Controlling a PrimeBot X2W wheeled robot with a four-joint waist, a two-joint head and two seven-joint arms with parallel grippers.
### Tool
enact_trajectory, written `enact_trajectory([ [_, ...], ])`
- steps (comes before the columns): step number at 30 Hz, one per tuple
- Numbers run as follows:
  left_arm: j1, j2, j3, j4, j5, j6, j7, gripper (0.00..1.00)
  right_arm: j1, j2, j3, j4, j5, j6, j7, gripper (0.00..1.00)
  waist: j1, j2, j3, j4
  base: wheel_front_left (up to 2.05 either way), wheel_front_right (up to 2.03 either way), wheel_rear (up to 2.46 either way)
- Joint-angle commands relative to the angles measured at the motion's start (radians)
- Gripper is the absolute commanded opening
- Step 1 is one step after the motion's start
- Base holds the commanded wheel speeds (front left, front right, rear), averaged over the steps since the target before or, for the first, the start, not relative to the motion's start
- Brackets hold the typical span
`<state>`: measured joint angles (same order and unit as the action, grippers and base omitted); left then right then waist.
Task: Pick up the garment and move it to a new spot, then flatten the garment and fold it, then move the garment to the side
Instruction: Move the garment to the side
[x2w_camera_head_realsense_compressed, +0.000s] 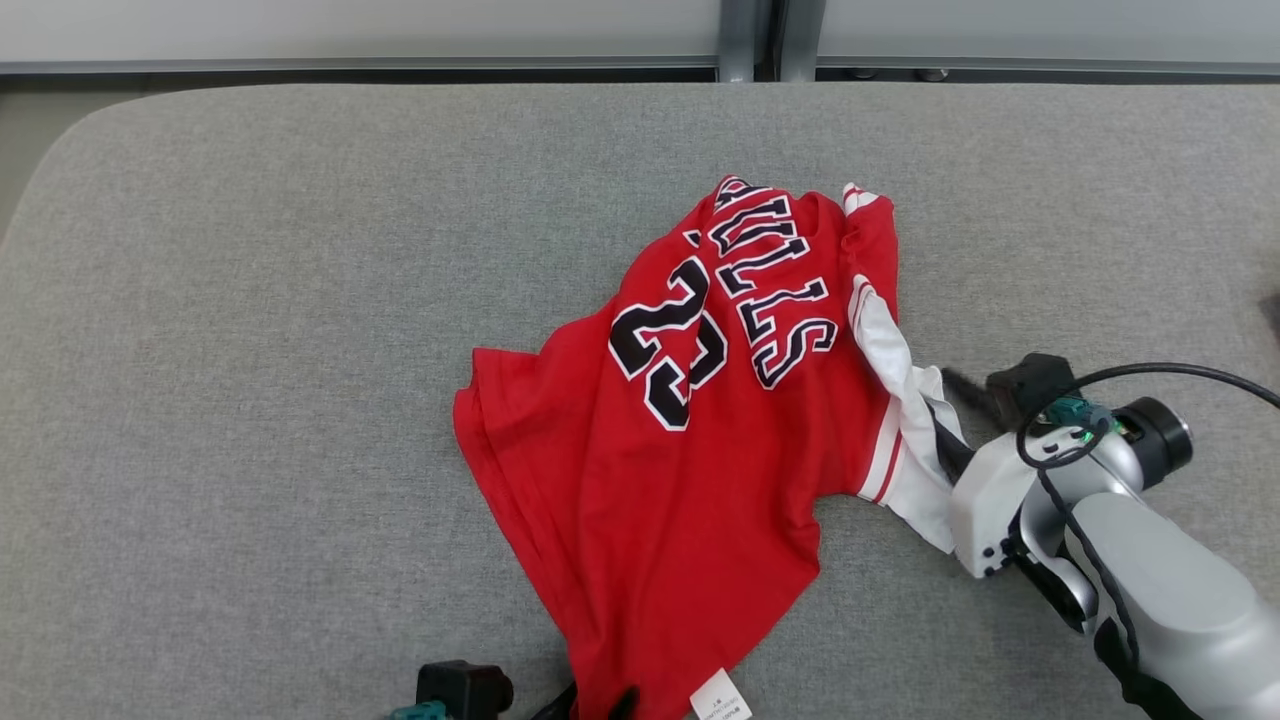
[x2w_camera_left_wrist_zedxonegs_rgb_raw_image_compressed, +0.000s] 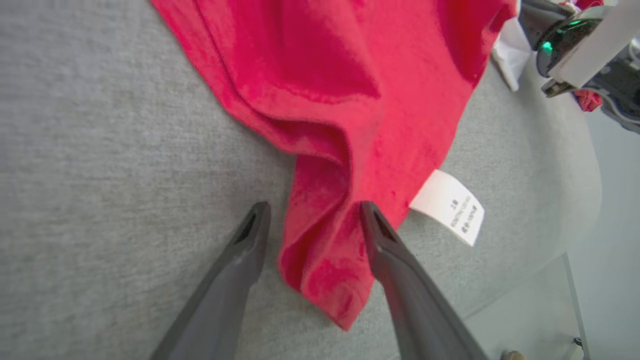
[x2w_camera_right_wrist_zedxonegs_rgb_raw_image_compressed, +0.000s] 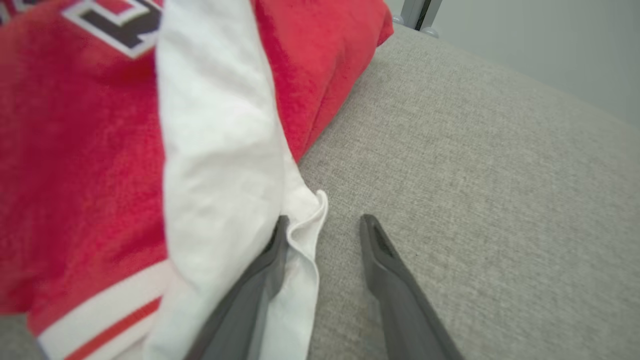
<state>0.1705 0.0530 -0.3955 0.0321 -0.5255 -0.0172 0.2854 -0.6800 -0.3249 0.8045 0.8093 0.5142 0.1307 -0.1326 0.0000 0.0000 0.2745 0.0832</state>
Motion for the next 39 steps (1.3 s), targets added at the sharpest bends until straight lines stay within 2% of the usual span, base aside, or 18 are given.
enact_trajectory([
  [1, -0.035, 0.003, 0.009, 0.039, -0.004, 0.012, 0.001, 0.0, 0.015, -0.008, 0.02, 0.004, 0.02, 0.0, 0.013, 0.0, 0.0, 0.0, -0.002, -0.003, 0.0, 0.0, 0.0],
  [8, -0.02, 0.008, 0.009, 0.068, -0.014, -0.001, -0.027, 0.0, 0.025, -0.058, 0.02, -0.053, 0.143, 0.0, -0.062, 0.0, 0.0, 0.0, -0.032, -0.021, 0.0, 0.0, 0.0],
  [15, 0.008, 0.018, 0.06, -0.01, -0.047, 0.018, -0.062, 0.0, 0.086, -0.129, -0.064, -0.135, 0.202, 0.0, -0.123, 0.0, 0.0, 0.0, -0.083, -0.041, 0.0, 0.0, 0.0],
  [22, 0.072, 0.026, 0.092, -0.2, -0.119, 0.025, -0.033, 0.0, 0.278, -0.167, -0.279, -0.34, 0.272, 0.0, -0.134, 0.0, 0.0, 0.0, -0.176, -0.056, 0.0, 0.0, 0.0],
  [29, 0.126, 0.045, 0.122, -0.425, -0.193, 0.031, 0.01, 0.0, 0.444, -0.201, -0.469, -0.628, 0.345, 0.0, -0.108, 0.0, 0.0, 0.0, -0.232, -0.093, 0.0, 0.0, 0.0],
  [35, 0.037, 0.08, 0.186, -0.597, -0.28, 0.023, 0.083, 0.0, 0.463, -0.201, -0.646, -0.877, 0.36, 0.0, 0.002, 0.0, 0.0, 0.0, -0.212, -0.121, 0.0, 0.0, 0.0],
  [39, -0.113, 0.13, 0.255, -0.667, -0.342, 0.021, 0.161, 0.0, 0.391, -0.185, -0.757, -0.997, 0.353, 0.0, 0.108, 0.0, 0.0, 0.0, -0.165, -0.126, 0.0, 0.0, 0.0],
])
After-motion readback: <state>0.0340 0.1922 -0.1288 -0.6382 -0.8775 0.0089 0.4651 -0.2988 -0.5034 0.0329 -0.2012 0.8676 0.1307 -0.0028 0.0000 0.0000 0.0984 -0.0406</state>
